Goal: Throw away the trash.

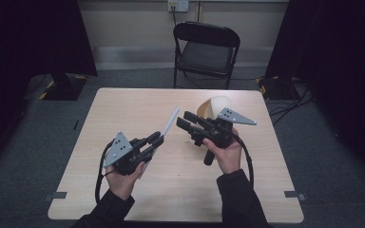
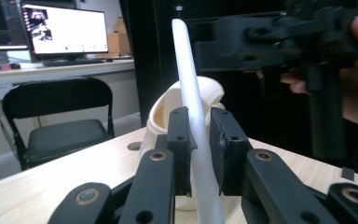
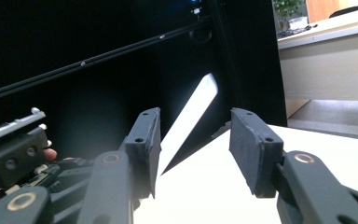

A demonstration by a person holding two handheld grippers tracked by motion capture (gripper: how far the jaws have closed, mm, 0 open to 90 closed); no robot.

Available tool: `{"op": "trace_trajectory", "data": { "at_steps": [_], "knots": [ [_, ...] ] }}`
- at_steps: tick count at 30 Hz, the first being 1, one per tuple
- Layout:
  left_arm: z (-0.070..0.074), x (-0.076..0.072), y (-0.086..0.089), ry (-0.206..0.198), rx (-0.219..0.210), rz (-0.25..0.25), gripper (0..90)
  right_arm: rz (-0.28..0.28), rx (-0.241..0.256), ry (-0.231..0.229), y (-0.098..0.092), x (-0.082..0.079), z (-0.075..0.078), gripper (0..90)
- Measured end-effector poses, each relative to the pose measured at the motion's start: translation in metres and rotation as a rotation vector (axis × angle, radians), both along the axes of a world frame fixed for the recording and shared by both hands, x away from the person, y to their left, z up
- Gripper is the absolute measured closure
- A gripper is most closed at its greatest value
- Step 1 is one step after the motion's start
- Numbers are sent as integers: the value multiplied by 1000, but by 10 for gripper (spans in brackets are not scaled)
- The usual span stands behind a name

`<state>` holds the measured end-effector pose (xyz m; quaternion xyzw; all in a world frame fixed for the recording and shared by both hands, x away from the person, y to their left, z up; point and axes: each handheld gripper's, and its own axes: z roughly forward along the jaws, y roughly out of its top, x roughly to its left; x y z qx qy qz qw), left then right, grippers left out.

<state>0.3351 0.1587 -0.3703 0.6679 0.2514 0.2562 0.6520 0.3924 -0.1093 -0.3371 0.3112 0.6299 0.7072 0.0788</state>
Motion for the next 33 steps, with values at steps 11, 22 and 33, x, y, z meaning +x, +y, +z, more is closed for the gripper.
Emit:
{"op": "trace_trajectory", "data": {
  "at_steps": [11,22,33],
  "knots": [
    [-5,1,-6,37,16,-22,747,78,21,54,11,-1,-5,807],
    [-64,-2,61,280,221,149,519,4,-36,-14,2,-1,-3,815],
    [-120,-4,97,496,351,275,351,-67,-45,-57,-6,7,2,816]
  ]
}}
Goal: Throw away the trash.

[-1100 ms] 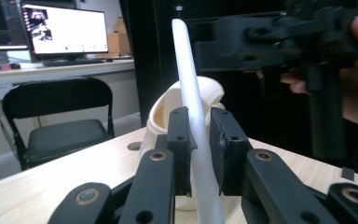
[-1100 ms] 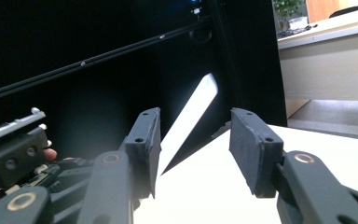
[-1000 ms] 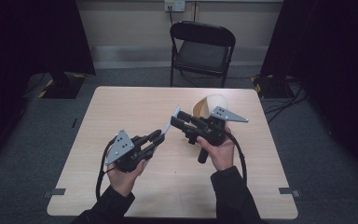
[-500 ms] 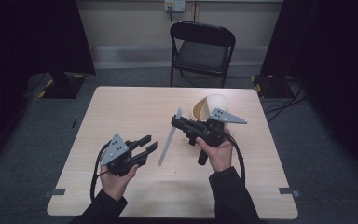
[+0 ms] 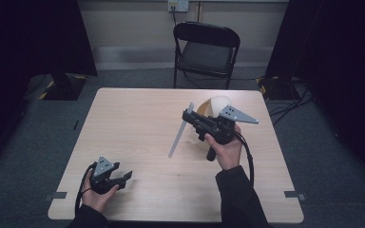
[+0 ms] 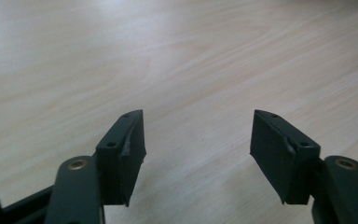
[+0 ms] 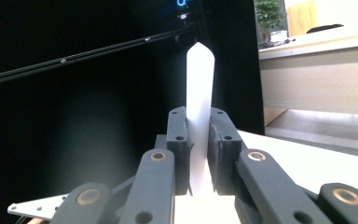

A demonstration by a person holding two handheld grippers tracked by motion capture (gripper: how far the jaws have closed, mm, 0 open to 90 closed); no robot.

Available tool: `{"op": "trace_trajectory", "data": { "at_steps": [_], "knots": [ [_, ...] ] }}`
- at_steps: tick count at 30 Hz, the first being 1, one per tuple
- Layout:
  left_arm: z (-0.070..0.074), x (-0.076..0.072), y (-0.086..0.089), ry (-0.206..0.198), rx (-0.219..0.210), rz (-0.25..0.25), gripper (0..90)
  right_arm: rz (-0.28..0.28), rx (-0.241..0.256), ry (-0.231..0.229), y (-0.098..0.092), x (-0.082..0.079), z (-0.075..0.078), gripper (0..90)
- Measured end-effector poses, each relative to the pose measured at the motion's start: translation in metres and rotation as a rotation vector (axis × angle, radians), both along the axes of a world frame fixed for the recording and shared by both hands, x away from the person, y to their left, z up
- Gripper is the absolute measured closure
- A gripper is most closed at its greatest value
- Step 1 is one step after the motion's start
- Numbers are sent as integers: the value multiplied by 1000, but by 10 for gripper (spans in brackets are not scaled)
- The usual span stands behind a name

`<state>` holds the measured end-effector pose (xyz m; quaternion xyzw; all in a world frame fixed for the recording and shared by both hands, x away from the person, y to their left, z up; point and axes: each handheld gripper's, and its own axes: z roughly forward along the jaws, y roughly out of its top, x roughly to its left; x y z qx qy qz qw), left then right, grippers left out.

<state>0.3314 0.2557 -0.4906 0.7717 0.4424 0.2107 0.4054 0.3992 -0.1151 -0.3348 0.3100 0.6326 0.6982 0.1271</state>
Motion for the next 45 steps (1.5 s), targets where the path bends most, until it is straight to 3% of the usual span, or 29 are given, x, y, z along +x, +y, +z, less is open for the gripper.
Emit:
{"op": "trace_trajectory", "data": {
  "at_steps": [4,5,13,20,31,35,40,45],
  "knots": [
    [-7,5,1,36,24,22,332,-32,0,-27,-3,2,6,816],
    [-9,6,-1,68,58,27,330,-39,2,-35,-4,3,8,816],
    [-9,9,-4,72,67,61,272,-109,9,-78,-13,9,22,816],
    [-9,10,-5,74,71,58,258,-161,14,-109,-20,15,32,816],
    [-9,10,-5,73,71,58,258,-288,35,-180,-39,24,47,818],
    [-9,10,-4,73,71,58,258,-333,47,-191,-45,28,48,818],
    [-9,10,-5,73,72,59,258,-404,17,-211,-55,33,45,817],
    [-9,10,-5,73,72,59,258,-432,-5,-210,-58,37,42,817]
  ]
}}
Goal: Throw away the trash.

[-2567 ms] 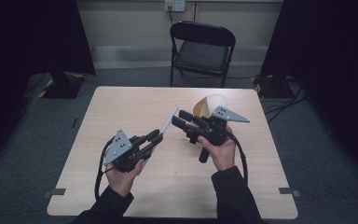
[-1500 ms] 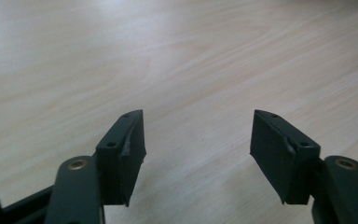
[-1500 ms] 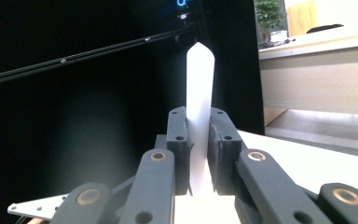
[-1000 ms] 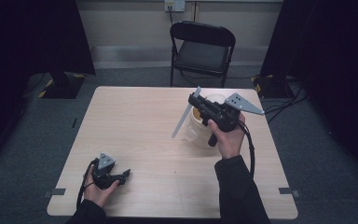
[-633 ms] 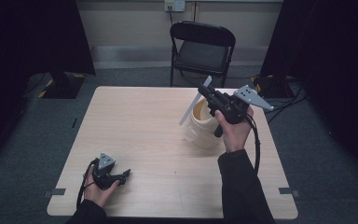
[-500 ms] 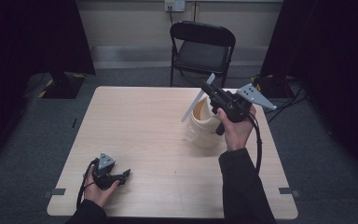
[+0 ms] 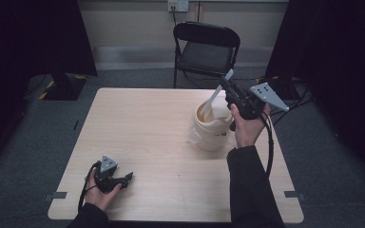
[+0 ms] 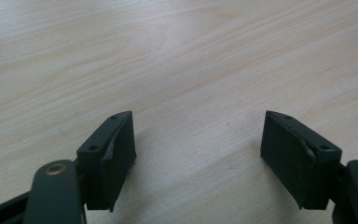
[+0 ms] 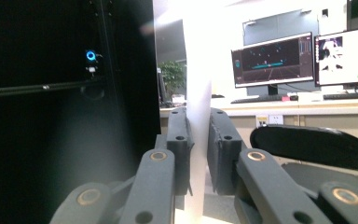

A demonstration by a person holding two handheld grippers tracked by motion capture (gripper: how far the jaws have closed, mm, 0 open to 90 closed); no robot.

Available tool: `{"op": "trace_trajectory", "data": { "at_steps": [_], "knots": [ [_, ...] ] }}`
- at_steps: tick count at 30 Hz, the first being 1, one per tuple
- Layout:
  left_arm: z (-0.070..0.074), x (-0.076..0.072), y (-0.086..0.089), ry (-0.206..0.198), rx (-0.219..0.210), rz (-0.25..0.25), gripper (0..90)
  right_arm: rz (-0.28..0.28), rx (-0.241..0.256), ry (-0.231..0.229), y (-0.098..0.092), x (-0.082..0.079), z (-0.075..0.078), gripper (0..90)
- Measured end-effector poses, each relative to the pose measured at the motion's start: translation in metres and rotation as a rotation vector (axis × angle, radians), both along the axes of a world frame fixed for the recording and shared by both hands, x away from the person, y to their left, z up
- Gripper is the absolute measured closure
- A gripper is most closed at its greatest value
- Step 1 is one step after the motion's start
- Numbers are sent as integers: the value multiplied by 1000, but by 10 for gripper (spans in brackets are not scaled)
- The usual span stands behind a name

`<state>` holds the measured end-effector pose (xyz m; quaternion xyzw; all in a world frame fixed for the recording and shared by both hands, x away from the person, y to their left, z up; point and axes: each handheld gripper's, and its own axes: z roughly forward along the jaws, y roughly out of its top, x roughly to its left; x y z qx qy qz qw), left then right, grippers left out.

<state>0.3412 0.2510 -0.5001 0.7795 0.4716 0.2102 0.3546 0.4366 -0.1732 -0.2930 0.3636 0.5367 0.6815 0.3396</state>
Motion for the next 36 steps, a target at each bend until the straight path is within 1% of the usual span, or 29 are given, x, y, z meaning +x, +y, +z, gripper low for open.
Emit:
{"op": "trace_trajectory", "data": {
  "at_steps": [2,3,4,6,7,8,9,11,12,13,14,15,16,17,19,20,21,25,26,27,29,30,31,32,33,34,35,36],
  "knots": [
    [0,0,0,0,0,0,258,-6,-21,21,1,3,-7,816],
    [0,0,0,0,1,-1,258,-6,-21,21,1,3,-7,816],
    [0,0,0,0,0,0,258,-6,-36,41,3,6,-13,814],
    [0,0,0,0,1,0,258,-6,-44,55,5,8,-18,811],
    [0,0,0,0,0,0,258,-6,-44,55,5,8,-18,811],
    [0,0,0,0,1,0,258,3,-55,79,7,11,-23,802],
    [0,0,0,0,1,0,258,3,-55,79,7,11,-23,802],
    [0,0,0,0,1,-1,258,16,-63,103,9,13,-27,752],
    [0,0,0,0,0,-1,258,22,-64,103,10,13,-29,712],
    [0,0,0,0,0,-1,257,22,-64,103,10,13,-29,712],
    [0,0,0,-1,0,-2,256,26,-55,100,9,13,-28,667],
    [0,0,0,-1,0,-2,256,26,-55,100,9,13,-28,667],
    [0,0,0,0,0,-2,256,25,-51,95,8,13,-27,639],
    [0,0,0,0,0,-2,257,17,-43,88,6,11,-26,587],
    [0,0,0,0,0,-2,257,6,-33,82,0,10,-24,524],
    [0,0,0,0,0,-2,256,-14,-29,77,-7,6,-23,478],
    [0,0,0,0,1,-1,256,-14,-29,77,-7,6,-23,478],
    [0,0,0,0,0,-1,257,-37,-16,83,-25,-3,-28,424],
    [0,0,0,0,0,-2,257,-44,-17,92,-33,-9,-33,404],
    [0,0,0,0,0,-2,256,-44,-17,92,-33,-9,-33,404],
    [0,0,0,0,0,-1,256,-45,-21,110,-41,-16,-41,393],
    [0,0,0,0,0,-1,257,-49,-28,129,-49,-24,-53,386],
    [0,0,0,0,0,-1,257,-49,-28,129,-49,-24,-53,386],
    [0,0,0,0,0,-2,256,-52,-34,156,-57,-32,-67,385],
    [0,0,0,0,0,-2,256,-52,-34,156,-57,-32,-67,385],
    [0,0,0,0,-1,-3,256,-50,-34,166,-59,-34,-72,385],
    [0,0,0,0,-1,-3,257,-43,-40,191,-62,-38,-81,385],
    [0,0,0,-1,-1,-3,256,-40,-47,206,-64,-40,-86,385]
  ]
}}
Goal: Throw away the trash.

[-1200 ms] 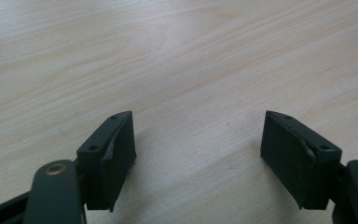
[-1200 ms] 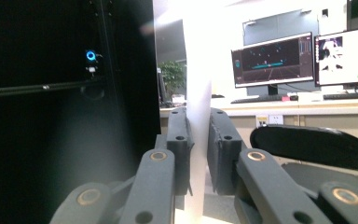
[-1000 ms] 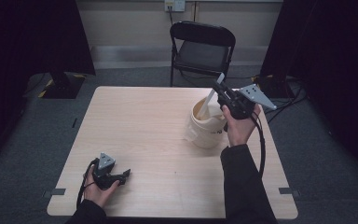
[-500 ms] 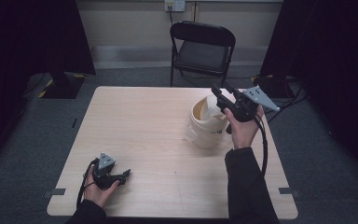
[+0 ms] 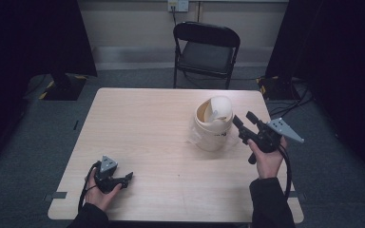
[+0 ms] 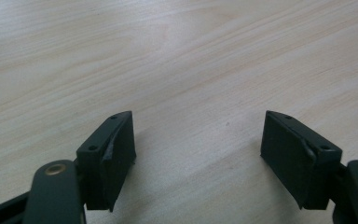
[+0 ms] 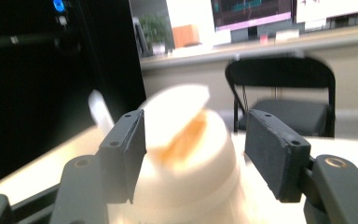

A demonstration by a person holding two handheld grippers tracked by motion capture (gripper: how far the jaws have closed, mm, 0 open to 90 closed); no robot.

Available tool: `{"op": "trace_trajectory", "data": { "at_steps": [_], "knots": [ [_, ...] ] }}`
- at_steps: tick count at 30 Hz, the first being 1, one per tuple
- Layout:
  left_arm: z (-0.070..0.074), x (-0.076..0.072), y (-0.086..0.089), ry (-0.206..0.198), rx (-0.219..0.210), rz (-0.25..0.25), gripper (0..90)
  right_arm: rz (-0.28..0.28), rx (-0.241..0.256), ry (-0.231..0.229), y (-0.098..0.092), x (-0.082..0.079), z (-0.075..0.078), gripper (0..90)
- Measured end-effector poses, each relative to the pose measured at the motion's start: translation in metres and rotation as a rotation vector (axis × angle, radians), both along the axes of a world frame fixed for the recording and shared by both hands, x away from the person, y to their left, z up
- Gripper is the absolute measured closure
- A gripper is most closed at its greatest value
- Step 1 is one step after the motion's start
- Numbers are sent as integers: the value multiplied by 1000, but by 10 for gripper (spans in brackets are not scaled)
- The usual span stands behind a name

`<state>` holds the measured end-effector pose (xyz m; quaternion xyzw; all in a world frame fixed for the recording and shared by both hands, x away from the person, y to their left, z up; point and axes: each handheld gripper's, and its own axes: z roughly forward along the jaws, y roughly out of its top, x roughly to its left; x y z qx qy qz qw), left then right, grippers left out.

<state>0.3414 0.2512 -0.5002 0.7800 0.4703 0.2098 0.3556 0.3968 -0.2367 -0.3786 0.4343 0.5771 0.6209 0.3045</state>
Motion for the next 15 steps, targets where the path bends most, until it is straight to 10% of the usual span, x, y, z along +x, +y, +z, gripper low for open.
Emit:
{"op": "trace_trajectory", "data": {
  "at_steps": [15],
  "knots": [
    [0,1,1,9,-8,-18,234,-51,-219,365,-36,-9,-90,346]
  ]
}}
